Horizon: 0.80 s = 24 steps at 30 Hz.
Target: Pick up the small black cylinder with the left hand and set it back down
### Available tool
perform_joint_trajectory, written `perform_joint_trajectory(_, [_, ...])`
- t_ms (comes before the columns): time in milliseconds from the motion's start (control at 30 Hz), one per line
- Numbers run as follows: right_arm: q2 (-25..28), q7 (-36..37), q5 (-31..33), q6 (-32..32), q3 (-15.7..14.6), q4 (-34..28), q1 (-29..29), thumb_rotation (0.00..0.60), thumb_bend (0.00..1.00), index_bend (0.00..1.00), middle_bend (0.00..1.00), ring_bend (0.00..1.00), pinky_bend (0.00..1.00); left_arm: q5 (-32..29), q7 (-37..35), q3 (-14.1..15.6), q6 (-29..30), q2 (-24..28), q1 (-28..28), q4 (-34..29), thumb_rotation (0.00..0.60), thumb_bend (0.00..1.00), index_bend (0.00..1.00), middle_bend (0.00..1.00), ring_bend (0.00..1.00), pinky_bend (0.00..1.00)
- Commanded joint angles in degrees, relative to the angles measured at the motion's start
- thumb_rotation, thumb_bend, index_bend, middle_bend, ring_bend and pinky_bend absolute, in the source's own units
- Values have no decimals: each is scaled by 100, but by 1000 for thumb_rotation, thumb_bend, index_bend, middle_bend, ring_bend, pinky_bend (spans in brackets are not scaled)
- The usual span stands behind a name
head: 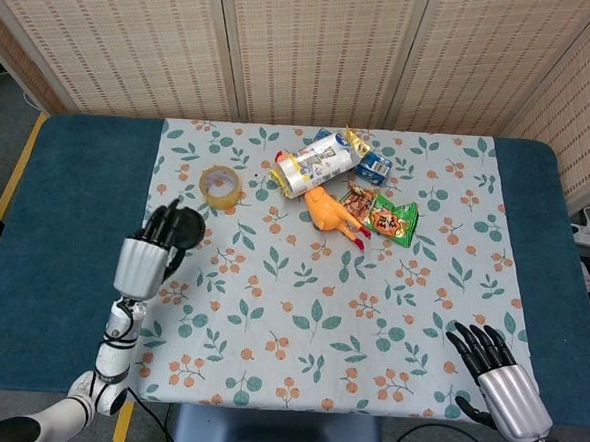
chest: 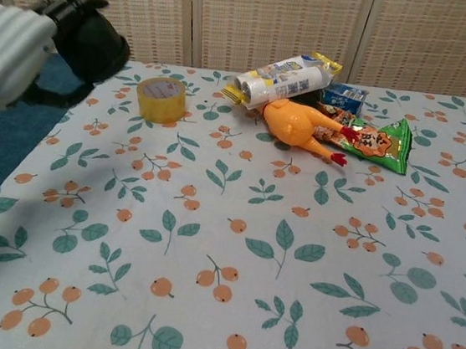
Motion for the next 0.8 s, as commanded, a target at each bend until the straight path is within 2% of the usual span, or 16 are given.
perform_joint_trajectory(33, [-2,-6,5,11,5,-3,-7,600,91,0,0,0,0,-663,-780,-1227,976,364,-295,-912,600,644,676,725,665,807])
perform_joint_trajectory(67, [-8,-14,14,1,9,-2,-5,600,92,0,0,0,0,-609,-837,-1094,877,424,-249,-1056,600,647,675,724,665,808])
perform_joint_trajectory(133, [-29,-41,30,-49,10,1,10,600,92,0,0,0,0,-283,-1115,-231,270,679,50,-1639,600,649,677,722,665,809])
perform_joint_trajectory(167, [-47,-61,41,-100,6,4,26,600,91,0,0,0,0,-131,-1305,333,-196,876,233,-2078,600,648,679,722,664,808])
perform_joint_trajectory(267, [-80,-105,46,-201,-10,-4,59,600,91,0,0,0,0,277,-1526,1587,-1215,1265,455,-2809,600,644,683,724,663,802])
perform_joint_trajectory(333, [-89,-120,44,-224,-17,-5,66,600,91,0,0,0,0,350,-1911,2047,-1742,1328,493,-3150,600,641,684,727,661,794])
perform_joint_trajectory(367, [-87,-121,40,-227,-22,-7,67,600,92,0,0,0,0,269,-2341,2186,-2040,1376,502,-3420,600,637,685,729,659,787])
perform_joint_trajectory(433, [-75,-113,22,-214,-34,-8,64,600,92,0,0,0,0,-74,-3741,2229,-2723,1622,417,-4248,600,637,685,729,654,779])
perform_joint_trajectory(500, [-51,-71,-6,-167,-44,-7,54,600,92,0,0,0,0,-330,-4871,2000,-3146,1923,260,-4798,600,646,685,727,654,776])
perform_joint_trajectory(567, [-27,-28,-19,-118,-46,-1,43,600,91,0,0,0,0,-361,-5464,1830,-3312,2138,152,-5025,600,649,685,727,652,775])
perform_joint_trajectory(667, [5,34,-32,-87,-51,15,42,600,91,0,0,0,0,-424,-6864,1517,-3686,2716,-53,-5635,600,646,685,726,649,772])
perform_joint_trajectory(733, [16,55,-58,-88,-66,16,47,600,92,0,0,0,0,-285,-7077,1354,-3588,2929,-105,-5608,600,647,685,725,649,771])
perform_joint_trajectory(800, [22,65,-81,-79,-79,14,45,600,91,0,0,0,0,-337,-6629,1158,-3329,2934,-60,-5437,600,647,685,724,649,771])
